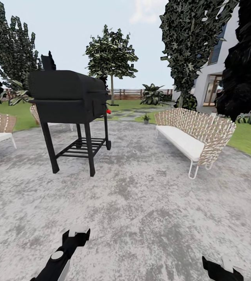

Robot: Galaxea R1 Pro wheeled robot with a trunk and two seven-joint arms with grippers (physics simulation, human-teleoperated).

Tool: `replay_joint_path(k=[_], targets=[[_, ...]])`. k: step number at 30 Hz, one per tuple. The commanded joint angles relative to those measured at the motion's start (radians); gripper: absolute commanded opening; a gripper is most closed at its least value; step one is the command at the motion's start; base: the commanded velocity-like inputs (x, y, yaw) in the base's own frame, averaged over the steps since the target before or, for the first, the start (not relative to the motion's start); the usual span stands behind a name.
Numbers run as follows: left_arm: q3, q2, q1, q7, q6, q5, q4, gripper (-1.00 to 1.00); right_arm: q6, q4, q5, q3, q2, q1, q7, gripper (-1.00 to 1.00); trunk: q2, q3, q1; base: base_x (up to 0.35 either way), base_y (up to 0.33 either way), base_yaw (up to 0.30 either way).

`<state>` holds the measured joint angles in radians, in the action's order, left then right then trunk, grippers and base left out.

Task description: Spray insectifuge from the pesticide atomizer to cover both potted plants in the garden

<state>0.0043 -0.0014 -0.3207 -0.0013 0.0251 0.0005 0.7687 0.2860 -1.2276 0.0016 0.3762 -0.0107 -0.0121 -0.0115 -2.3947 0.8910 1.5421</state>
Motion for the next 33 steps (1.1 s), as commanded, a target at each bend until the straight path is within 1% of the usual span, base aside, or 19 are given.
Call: replay_joint_path(k=[1, 4, 6, 7, 9, 10, 11, 13, 18, 27, 33], targets=[[0.001, 0.000, 0.000, 0.000, 0.009, 0.000, 0.001, 1.00, 0.006, -0.001, -0.002, 0.001, 0.000, 0.000, -0.002, 1.00, 0.000, 0.001, 0.000, 0.324, 0.000, -0.002], [0.001, 0.000, 0.000, 0.000, 0.021, 0.001, 0.002, 1.00, 0.015, -0.002, -0.007, 0.003, -0.004, 0.000, -0.002, 1.00, 0.000, 0.001, 0.000, 0.331, 0.000, -0.001], [0.002, 0.000, 0.000, 0.000, 0.035, 0.001, 0.007, 1.00, 0.064, -0.003, -0.010, 0.003, -0.005, 0.000, -0.002, 1.00, 0.000, 0.001, 0.000, 0.335, 0.000, 0.000], [0.001, -0.001, 0.000, 0.000, 0.048, 0.001, 0.012, 1.00, 0.111, -0.004, -0.010, 0.003, -0.005, 0.000, -0.002, 1.00, 0.000, 0.001, 0.000, 0.336, 0.000, 0.000], [0.000, -0.002, -0.001, -0.001, 0.073, 0.001, 0.019, 1.00, 0.234, -0.004, -0.010, 0.002, -0.004, 0.000, -0.002, 1.00, 0.000, 0.001, 0.000, 0.336, 0.000, 0.000], [-0.001, -0.002, -0.001, -0.001, 0.081, 0.001, 0.021, 1.00, 0.276, -0.004, -0.010, 0.001, -0.003, 0.000, -0.002, 1.00, 0.000, 0.001, 0.000, 0.337, 0.000, 0.000], [-0.001, -0.003, 0.000, -0.001, 0.086, 0.001, 0.023, 1.00, 0.304, -0.003, -0.008, 0.001, -0.003, 0.000, -0.002, 1.00, 0.000, 0.001, 0.000, 0.337, 0.000, 0.000], [-0.001, -0.003, 0.000, -0.002, 0.091, 0.001, 0.025, 1.00, 0.333, -0.003, -0.003, 0.000, -0.002, 0.000, -0.002, 1.00, 0.000, 0.001, 0.000, 0.337, 0.000, 0.000], [-0.001, -0.003, -0.001, -0.002, 0.094, 0.001, 0.026, 1.00, 0.350, -0.004, 0.001, 0.000, -0.005, 0.000, -0.002, 1.00, 0.000, 0.001, 0.000, 0.337, 0.000, 0.000], [-0.001, -0.002, -0.001, -0.001, 0.095, 0.001, 0.026, 1.00, 0.350, -0.003, 0.013, 0.000, -0.004, 0.000, -0.002, 1.00, 0.000, 0.001, 0.000, 0.337, -0.001, 0.000], [-0.001, -0.002, -0.001, -0.002, 0.095, 0.001, 0.026, 1.00, 0.350, -0.003, 0.014, -0.002, -0.002, 0.000, -0.002, 1.00, 0.000, 0.001, 0.000, 0.337, -0.075, 0.000]])
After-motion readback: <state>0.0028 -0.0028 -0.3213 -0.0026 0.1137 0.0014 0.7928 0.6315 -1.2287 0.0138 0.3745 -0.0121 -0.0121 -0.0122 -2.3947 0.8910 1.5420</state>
